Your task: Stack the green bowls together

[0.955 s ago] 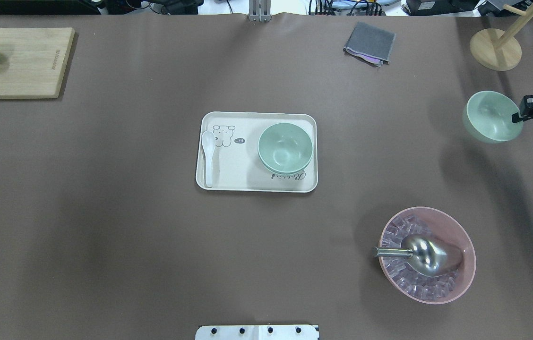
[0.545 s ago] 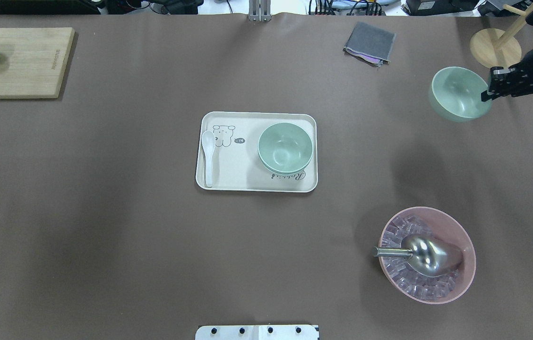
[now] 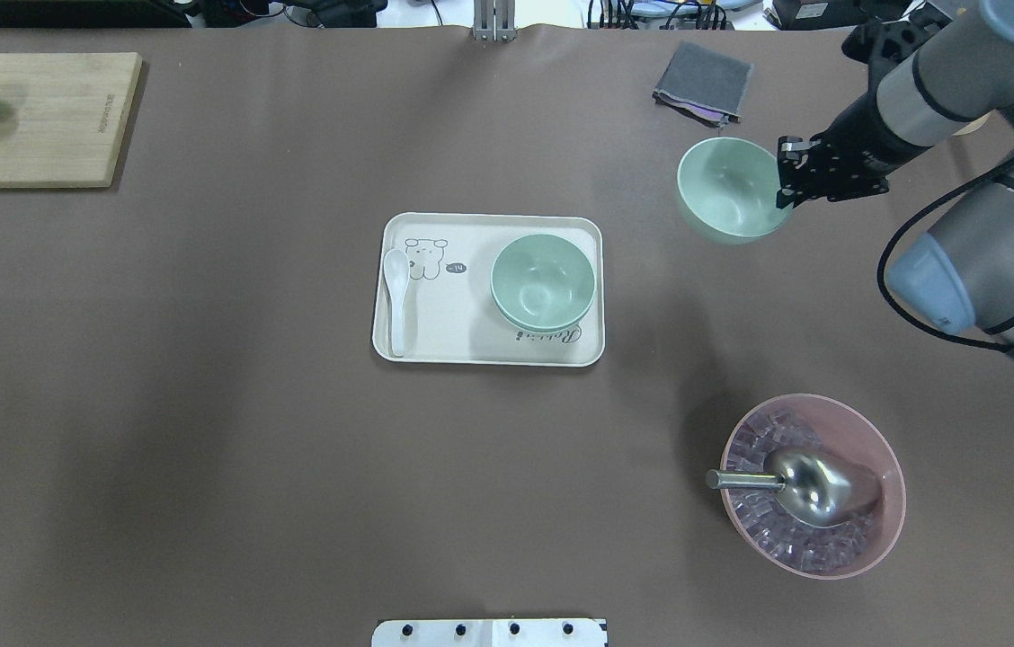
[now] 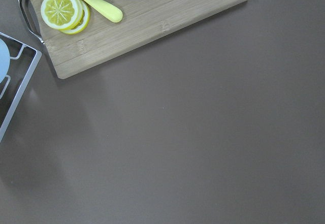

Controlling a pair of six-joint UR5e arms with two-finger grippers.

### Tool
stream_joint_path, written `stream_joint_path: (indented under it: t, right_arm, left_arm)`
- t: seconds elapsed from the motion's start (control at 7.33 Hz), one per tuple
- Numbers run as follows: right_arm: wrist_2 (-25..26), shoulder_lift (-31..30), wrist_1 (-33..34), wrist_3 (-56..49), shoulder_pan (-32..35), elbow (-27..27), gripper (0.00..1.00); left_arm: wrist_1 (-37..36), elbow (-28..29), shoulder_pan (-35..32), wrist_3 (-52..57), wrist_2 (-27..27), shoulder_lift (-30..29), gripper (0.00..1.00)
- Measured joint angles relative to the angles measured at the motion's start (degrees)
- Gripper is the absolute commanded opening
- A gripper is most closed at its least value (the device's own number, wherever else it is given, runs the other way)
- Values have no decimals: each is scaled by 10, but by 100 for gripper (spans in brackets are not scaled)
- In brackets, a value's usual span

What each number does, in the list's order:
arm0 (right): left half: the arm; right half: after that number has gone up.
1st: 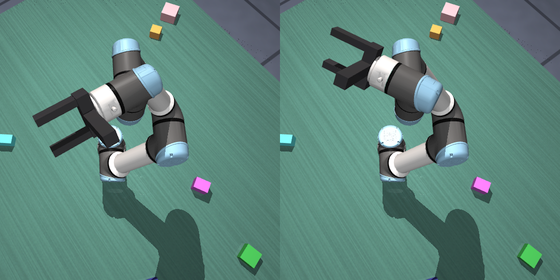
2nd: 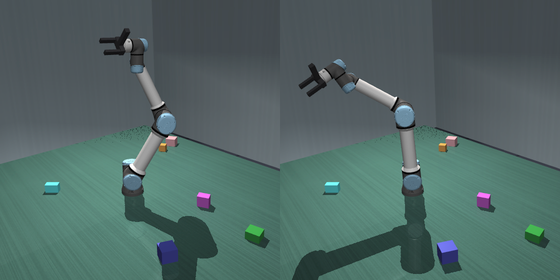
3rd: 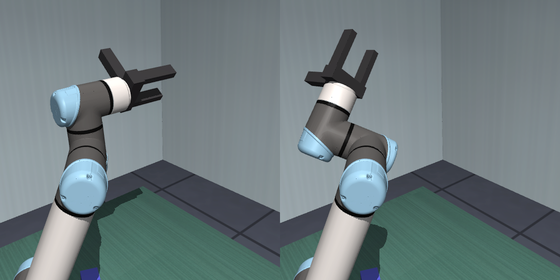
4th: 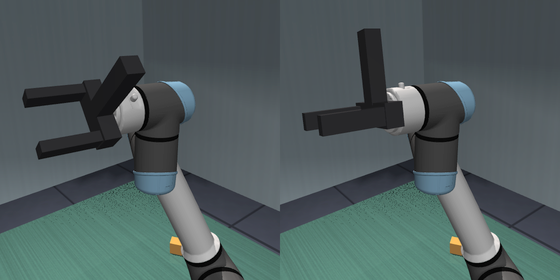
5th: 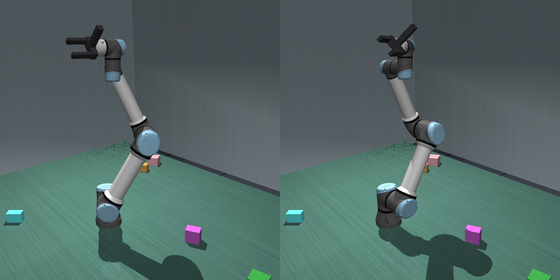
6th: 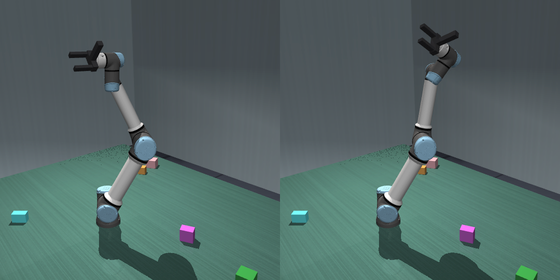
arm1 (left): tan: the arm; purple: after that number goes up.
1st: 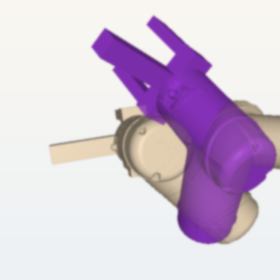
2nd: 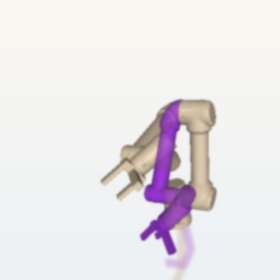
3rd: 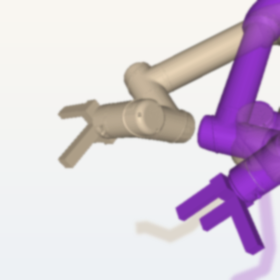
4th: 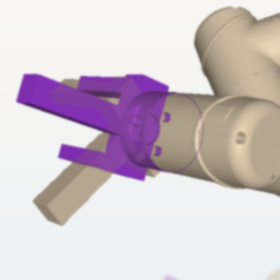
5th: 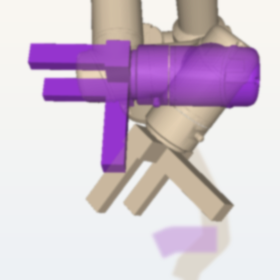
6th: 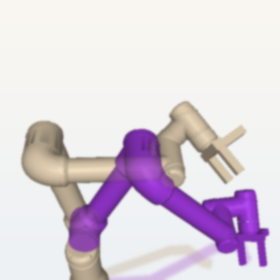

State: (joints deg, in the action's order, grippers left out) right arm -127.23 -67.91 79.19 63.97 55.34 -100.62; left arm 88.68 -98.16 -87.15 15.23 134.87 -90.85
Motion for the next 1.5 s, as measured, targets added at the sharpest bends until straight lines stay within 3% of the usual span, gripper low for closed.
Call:
stream_joint_path:
  t: [0.41,0.95,1.5]
  right_arm:
    - [64,64,57,77,-71,-3,0]
    - [141,100,62,136,-142,0,0]
    - [157,109,60,140,-170,6,0]
  left_arm:
    - [0,1,1,-2,8,0,99]
    - [0,2,1,-2,11,1,99]
    - [0,2,1,-3,13,1,99]
